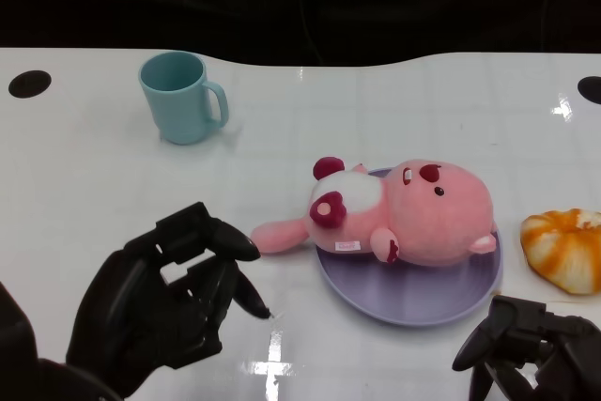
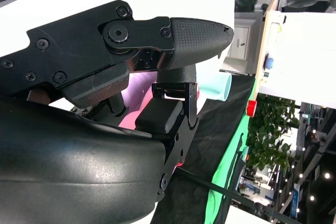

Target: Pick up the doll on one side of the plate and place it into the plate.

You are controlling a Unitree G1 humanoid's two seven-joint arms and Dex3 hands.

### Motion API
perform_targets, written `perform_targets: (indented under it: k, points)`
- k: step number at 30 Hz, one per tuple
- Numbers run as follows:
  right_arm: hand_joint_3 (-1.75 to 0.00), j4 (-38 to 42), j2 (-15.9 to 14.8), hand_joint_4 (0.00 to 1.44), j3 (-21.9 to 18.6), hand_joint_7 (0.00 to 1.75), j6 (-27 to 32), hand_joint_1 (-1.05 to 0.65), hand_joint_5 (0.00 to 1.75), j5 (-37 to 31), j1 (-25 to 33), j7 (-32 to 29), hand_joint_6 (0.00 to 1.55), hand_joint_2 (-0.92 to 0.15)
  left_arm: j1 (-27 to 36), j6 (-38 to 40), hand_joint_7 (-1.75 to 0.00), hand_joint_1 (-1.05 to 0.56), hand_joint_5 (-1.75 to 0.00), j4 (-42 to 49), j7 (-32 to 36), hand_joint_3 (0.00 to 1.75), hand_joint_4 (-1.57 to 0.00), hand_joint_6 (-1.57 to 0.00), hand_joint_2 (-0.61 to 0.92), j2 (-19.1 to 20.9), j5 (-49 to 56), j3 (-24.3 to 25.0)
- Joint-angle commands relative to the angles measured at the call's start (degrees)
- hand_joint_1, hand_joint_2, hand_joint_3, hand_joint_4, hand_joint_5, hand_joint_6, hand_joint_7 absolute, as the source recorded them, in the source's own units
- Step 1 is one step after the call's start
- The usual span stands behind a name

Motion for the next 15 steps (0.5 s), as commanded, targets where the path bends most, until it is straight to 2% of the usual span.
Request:
perform_targets:
  k: [1,8,15]
  points:
    - [-0.47,-1.5,-0.6,0.85,-0.5,1.24,0.9,-0.85,1.54,0.3,0.7,-0.4,0.81,-0.92,1.6,2.1,-1.51,-0.31,-1.73,-2.1,-0.3,1.12,-0.69,-0.59,0.54,0.8,-1.3,0.7]
    - [-0.46,-3.8,-1.0,0.83,-0.9,1.26,2.7,-0.82,1.56,1.0,1.5,-0.1,0.79,-0.92,3.2,7.6,-1.57,-0.35,-1.75,-3.5,1.4,1.09,-0.69,-0.57,0.54,-0.4,-4.1,1.4]
    - [-0.49,-4.8,-1.6,0.82,-1.2,1.28,2.5,-0.77,1.58,1.5,2.3,0.5,0.78,-0.92,2.8,10.6,-1.65,-0.36,-1.75,-1.6,-0.2,1.03,-0.72,-0.56,0.58,-0.4,-6.1,2.0]
